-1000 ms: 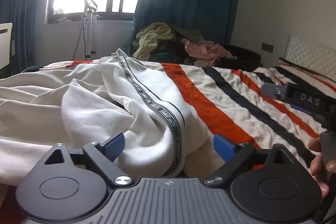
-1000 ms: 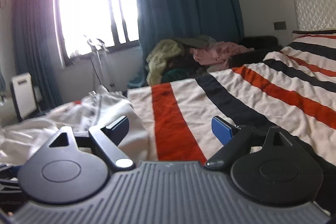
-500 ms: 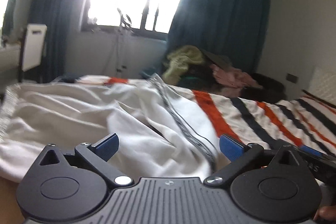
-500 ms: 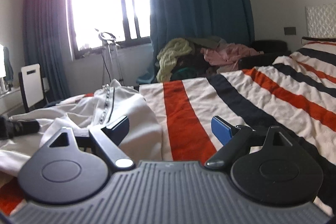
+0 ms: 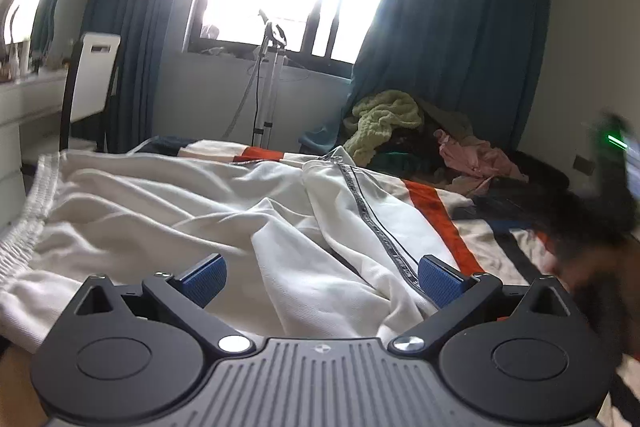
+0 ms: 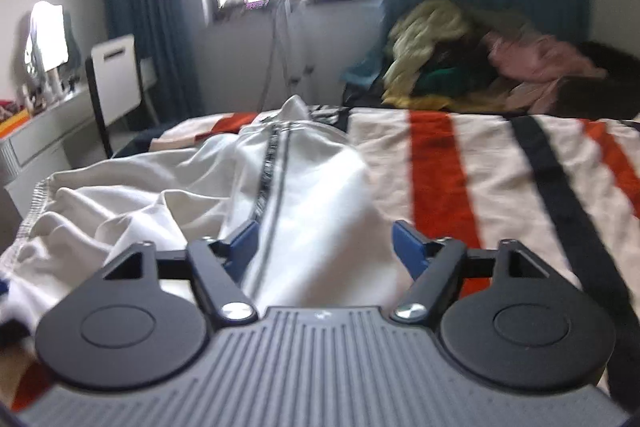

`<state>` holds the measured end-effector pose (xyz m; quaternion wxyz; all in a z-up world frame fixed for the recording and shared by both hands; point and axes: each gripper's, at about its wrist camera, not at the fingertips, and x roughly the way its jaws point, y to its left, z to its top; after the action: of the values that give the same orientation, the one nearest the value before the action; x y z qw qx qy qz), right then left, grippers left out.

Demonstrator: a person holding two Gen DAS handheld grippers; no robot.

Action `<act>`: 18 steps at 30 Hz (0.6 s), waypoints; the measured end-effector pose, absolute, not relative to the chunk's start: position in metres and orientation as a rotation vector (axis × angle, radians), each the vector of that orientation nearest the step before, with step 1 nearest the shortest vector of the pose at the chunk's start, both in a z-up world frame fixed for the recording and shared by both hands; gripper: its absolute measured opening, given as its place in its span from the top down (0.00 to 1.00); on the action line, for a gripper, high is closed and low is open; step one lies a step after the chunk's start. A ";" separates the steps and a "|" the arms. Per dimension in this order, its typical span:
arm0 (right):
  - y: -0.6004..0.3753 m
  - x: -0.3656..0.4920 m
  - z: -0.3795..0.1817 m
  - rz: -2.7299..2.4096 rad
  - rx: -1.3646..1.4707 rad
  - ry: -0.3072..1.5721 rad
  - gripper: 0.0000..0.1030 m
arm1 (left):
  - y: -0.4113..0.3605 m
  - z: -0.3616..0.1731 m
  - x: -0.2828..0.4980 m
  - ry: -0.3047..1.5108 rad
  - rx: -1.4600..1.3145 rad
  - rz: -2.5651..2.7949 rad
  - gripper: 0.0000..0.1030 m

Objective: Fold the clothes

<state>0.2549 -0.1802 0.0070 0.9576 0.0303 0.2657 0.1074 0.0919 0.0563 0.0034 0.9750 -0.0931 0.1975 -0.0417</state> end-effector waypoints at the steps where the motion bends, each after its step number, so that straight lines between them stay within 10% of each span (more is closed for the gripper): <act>1: -0.168 0.275 0.007 0.237 0.054 0.556 0.28 | 0.058 -0.001 0.096 0.393 -0.193 -0.076 0.00; 15: -0.042 0.457 -0.048 0.218 -0.144 0.662 0.30 | 0.080 -0.058 0.164 0.450 -0.270 -0.092 0.00; 18: -0.046 0.460 -0.058 0.189 -0.177 0.686 0.47 | 0.087 -0.060 0.166 0.442 -0.323 -0.106 0.01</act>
<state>0.4595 -0.0460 -0.0580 0.9336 -0.0867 0.3352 0.0924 0.1664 0.0865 -0.0604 0.9614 -0.1594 0.2180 -0.0523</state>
